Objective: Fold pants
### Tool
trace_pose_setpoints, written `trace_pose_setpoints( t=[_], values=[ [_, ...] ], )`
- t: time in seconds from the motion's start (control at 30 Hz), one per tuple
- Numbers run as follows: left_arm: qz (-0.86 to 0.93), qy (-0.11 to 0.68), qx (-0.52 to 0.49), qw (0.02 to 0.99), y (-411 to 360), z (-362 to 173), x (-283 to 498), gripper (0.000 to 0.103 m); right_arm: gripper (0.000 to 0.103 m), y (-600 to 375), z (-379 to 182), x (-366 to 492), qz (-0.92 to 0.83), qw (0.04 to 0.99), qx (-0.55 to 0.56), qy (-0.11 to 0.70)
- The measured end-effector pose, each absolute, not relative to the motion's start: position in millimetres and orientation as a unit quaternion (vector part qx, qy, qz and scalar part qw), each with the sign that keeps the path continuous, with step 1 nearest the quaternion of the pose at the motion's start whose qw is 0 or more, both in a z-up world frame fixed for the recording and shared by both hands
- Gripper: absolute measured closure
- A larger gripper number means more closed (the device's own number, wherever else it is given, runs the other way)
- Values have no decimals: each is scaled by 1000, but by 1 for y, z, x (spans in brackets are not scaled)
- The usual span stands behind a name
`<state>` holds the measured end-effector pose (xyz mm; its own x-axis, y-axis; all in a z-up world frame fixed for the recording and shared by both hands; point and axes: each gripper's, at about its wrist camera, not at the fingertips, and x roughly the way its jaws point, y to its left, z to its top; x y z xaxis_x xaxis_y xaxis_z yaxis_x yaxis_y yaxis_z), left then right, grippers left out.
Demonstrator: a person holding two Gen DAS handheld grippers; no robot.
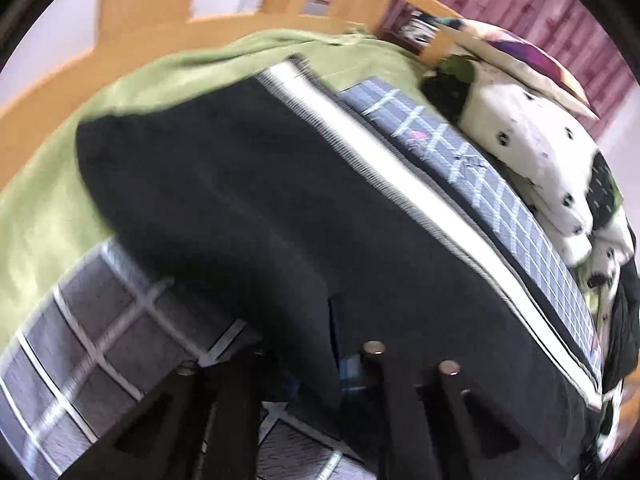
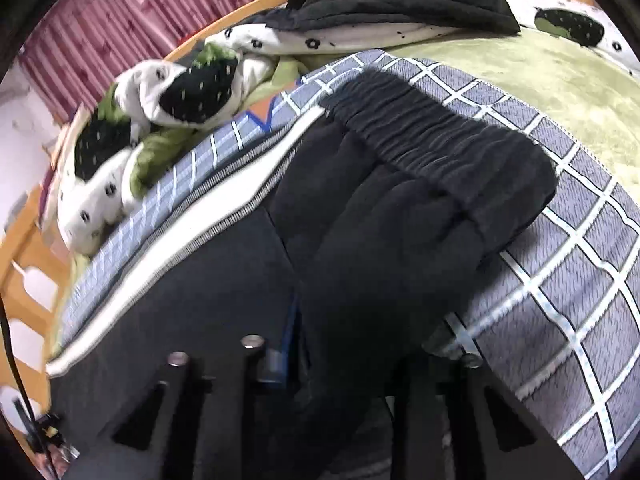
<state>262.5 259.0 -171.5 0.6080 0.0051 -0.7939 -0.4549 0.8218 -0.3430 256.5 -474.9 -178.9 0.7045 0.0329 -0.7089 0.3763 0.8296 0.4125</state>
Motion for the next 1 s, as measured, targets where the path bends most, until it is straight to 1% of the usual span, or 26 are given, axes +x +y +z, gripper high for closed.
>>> trace_pose_setpoints(
  t=[0.1,0.2,0.3,0.37,0.47,0.53,0.67,0.73,0.8,0.83,0.9,0.93,0.97,1.0],
  values=[
    [109,389,-255,879,254,-131,252,93,86,-469,-142,249,-78,905,239,344],
    [88,368,-240,894,243,-92,232,94,87,-464,-105,237,-66,916,233,322],
    [60,359,-222,905,231,-68,199,94,88,-462,-72,214,-56,928,216,298],
    [43,362,-203,909,224,-63,175,94,88,-467,-58,192,-53,933,202,292],
    [21,380,-185,906,216,-78,143,93,88,-490,-53,149,-39,933,200,297],
    [6,400,-168,901,211,-102,117,93,88,-506,-63,120,-38,927,197,318],
    [23,428,-132,894,199,-151,84,93,87,-529,-115,75,-33,900,217,376],
    [36,436,-143,888,202,-171,78,92,86,-530,-144,63,-36,890,227,394],
    [38,444,-173,879,210,-180,77,83,83,-529,-162,53,-45,888,230,395],
    [37,445,-192,874,216,-179,72,81,77,-528,-166,47,-47,888,233,394],
    [33,449,-200,870,226,-173,62,68,68,-528,-165,35,-48,886,238,394],
    [34,451,-194,871,228,-170,58,63,67,-530,-163,29,-46,887,241,391],
    [37,449,-189,872,230,-168,53,54,64,-531,-159,25,-48,889,243,385],
    [36,440,-185,878,235,-162,44,46,49,-534,-154,20,-59,893,243,375]
  ],
)
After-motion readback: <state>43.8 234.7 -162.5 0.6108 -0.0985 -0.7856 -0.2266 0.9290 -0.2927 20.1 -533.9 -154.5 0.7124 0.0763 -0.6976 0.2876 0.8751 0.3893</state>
